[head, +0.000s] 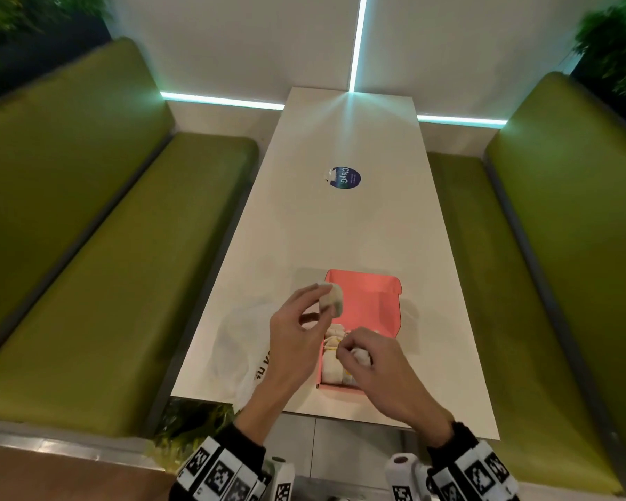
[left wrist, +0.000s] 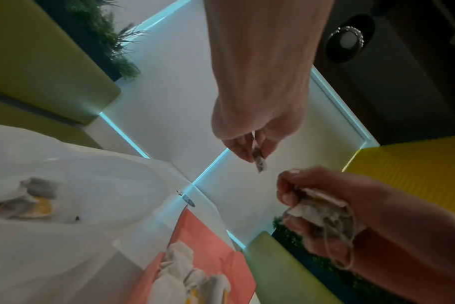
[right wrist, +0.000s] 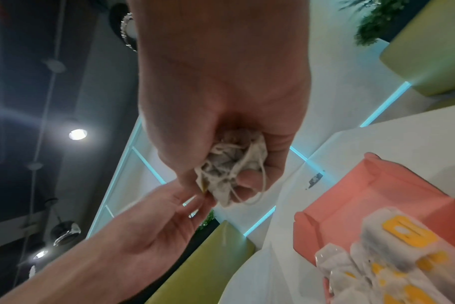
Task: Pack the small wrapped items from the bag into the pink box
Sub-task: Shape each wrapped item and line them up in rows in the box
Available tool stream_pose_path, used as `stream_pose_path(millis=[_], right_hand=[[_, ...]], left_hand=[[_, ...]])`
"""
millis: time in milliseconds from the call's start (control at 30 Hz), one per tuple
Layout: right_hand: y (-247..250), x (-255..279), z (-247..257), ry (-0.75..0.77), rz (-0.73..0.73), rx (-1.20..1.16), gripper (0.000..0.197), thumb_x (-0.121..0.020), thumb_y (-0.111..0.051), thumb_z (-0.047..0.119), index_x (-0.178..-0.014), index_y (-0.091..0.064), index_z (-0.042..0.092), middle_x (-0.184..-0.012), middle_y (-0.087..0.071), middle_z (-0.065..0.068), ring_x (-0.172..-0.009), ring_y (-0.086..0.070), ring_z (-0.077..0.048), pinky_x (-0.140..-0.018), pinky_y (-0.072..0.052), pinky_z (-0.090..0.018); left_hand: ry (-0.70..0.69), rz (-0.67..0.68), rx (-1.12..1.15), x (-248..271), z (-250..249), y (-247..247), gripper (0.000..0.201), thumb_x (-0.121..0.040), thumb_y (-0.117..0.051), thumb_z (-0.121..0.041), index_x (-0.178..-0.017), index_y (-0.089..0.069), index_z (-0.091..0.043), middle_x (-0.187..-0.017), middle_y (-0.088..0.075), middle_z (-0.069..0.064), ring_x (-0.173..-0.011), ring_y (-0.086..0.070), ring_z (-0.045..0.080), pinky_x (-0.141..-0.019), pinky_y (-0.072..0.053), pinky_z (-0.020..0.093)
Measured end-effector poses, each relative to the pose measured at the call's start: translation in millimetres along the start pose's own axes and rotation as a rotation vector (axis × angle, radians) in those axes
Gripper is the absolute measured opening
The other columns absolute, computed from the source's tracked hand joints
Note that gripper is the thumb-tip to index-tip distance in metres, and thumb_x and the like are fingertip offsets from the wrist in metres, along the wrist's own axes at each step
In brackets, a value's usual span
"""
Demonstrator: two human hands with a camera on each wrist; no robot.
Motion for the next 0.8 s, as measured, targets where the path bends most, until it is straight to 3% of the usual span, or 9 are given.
stream_pose_path(millis=[67, 200, 300, 400, 500, 667, 800], right_hand=[[2.3, 2.5, 6.3, 0.019, 0.049, 0.070, 0.018, -0.093, -0.060, 0.023, -0.076, -0.060, 0.030, -0.079, -0.060, 0.016, -0.080, -0.057, -0.008, -0.074, -0.044, -0.026], [21.6, -1.6, 12.7, 0.032, 0.064, 0.234, 0.014, -0.094, -0.054, 0.036, -0.082, -0.060, 0.030, -0.086, -0.060, 0.016, -0.083, -0.058, -0.007, -0.075, -0.049, -0.035], [42.3, -11.1, 20.2, 0.061, 0.032, 0.320, 0.015, -0.095, -0.055, 0.038, -0.085, -0.062, 0.030, -0.085, -0.059, 0.016, -0.082, -0.057, -0.005, -0.074, -0.049, -0.035], [53.5, -22.1, 26.2, 0.092, 0.037, 0.342, 0.014, -0.095, -0.057, 0.035, -0.086, -0.065, 0.029, -0.085, -0.059, 0.018, -0.084, -0.056, -0.004, -0.076, -0.049, -0.034], [54.8, -30.8, 24.4, 0.100, 0.058, 0.251, 0.013, -0.095, -0.061, 0.033, -0.086, -0.068, 0.027, -0.085, -0.062, 0.017, -0.085, -0.060, -0.006, -0.077, -0.048, -0.030], [58.0, -40.1, 9.9, 0.062, -0.011, 0.084, 0.010, -0.092, -0.068, 0.022, -0.083, -0.070, 0.024, -0.084, -0.065, 0.015, -0.084, -0.061, -0.007, -0.071, -0.040, -0.015], [47.0, -42.8, -10.9, -0.019, -0.004, -0.111, 0.009, -0.092, -0.069, 0.019, -0.083, -0.071, 0.019, -0.083, -0.069, 0.011, -0.072, -0.061, -0.002, -0.067, -0.043, -0.016]], left_hand=[[-0.050, 0.046, -0.073, 3.0, 2.8, -3.5, 0.026, -0.087, -0.070, 0.001, -0.108, -0.075, -0.013, -0.118, -0.068, -0.001, -0.109, -0.064, 0.003, -0.082, -0.057, 0.023], [-0.102, 0.209, -0.057, 14.9, 1.8, -14.4, 0.021, -0.088, -0.064, 0.008, -0.095, -0.073, -0.010, -0.108, -0.069, -0.003, -0.097, -0.069, 0.007, -0.080, -0.057, 0.027], [-0.043, 0.334, 0.041, 25.6, 6.3, -20.7, 0.016, -0.093, -0.060, 0.005, -0.098, -0.071, -0.006, -0.117, -0.068, 0.003, -0.089, -0.073, 0.020, -0.083, -0.058, 0.036], [-0.004, 0.379, 0.089, 31.4, 5.4, -24.6, 0.021, -0.094, -0.060, 0.004, -0.104, -0.074, -0.007, -0.120, -0.067, 0.005, -0.092, -0.073, 0.024, -0.085, -0.058, 0.038], [0.018, 0.364, 0.162, 30.5, 0.8, -24.4, 0.025, -0.091, -0.061, 0.009, -0.105, -0.076, -0.006, -0.119, -0.068, 0.005, -0.096, -0.072, 0.022, -0.087, -0.058, 0.035], [0.106, 0.339, 0.219, 28.0, 12.4, -22.0, 0.026, -0.087, -0.065, 0.012, -0.105, -0.076, -0.005, -0.120, -0.068, 0.009, -0.103, -0.070, 0.018, -0.088, -0.057, 0.031], [0.131, 0.340, 0.287, 30.5, 16.5, -23.7, 0.026, -0.086, -0.065, 0.015, -0.104, -0.076, -0.001, -0.118, -0.068, 0.010, -0.105, -0.069, 0.020, -0.087, -0.055, 0.026]])
Point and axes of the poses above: each hand's wrist, its own x-axis away from the middle knuckle, its own y-axis out of the back of the hand, z = x × y, the point moved 10 cm from there along -x, towards the middle knuckle
